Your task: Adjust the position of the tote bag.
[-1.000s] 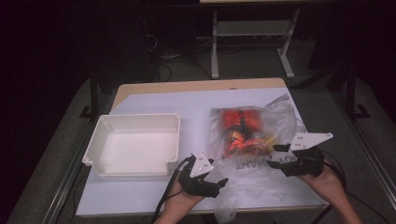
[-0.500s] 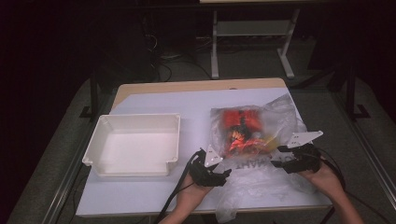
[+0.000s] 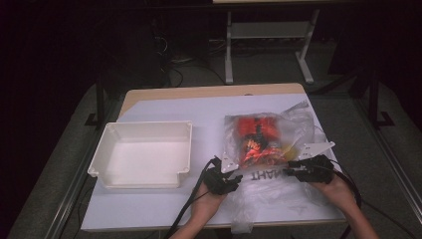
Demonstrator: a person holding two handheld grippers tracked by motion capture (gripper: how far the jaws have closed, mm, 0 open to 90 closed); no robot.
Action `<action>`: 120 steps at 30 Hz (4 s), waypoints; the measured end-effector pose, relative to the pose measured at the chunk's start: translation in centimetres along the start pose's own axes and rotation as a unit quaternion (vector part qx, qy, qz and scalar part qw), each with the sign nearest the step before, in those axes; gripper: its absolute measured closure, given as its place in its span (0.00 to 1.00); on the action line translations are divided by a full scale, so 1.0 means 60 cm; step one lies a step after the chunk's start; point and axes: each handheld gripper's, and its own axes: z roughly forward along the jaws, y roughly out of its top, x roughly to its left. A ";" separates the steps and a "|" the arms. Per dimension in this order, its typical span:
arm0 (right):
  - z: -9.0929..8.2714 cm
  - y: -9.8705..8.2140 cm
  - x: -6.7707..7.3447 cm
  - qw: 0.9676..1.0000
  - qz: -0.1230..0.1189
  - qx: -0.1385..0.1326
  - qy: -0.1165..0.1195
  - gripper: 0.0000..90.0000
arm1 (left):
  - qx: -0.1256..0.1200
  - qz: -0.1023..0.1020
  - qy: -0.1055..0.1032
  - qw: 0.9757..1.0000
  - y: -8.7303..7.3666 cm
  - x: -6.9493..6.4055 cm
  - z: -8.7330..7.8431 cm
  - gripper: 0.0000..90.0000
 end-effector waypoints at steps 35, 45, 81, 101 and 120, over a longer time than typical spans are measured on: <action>-0.021 0.005 0.063 0.998 -0.030 -0.014 0.044 0.98 | 0.010 0.040 -0.014 0.999 -0.023 -0.011 -0.052 0.97; -0.035 0.005 0.106 0.997 -0.048 -0.021 0.064 0.97 | 0.013 0.056 -0.028 0.998 -0.041 -0.027 -0.096 0.97; -0.059 -0.008 0.107 0.993 -0.041 -0.057 0.094 0.87 | -0.025 0.059 -0.082 0.995 -0.056 -0.009 -0.144 0.87; -0.069 0.001 0.106 0.992 -0.049 -0.071 0.093 1.00 | -0.074 0.037 -0.109 0.991 -0.043 0.007 -0.161 0.97; -0.083 0.083 0.043 0.991 -0.051 -0.103 0.062 1.00 | -0.100 0.028 -0.082 0.991 0.022 0.043 -0.145 0.99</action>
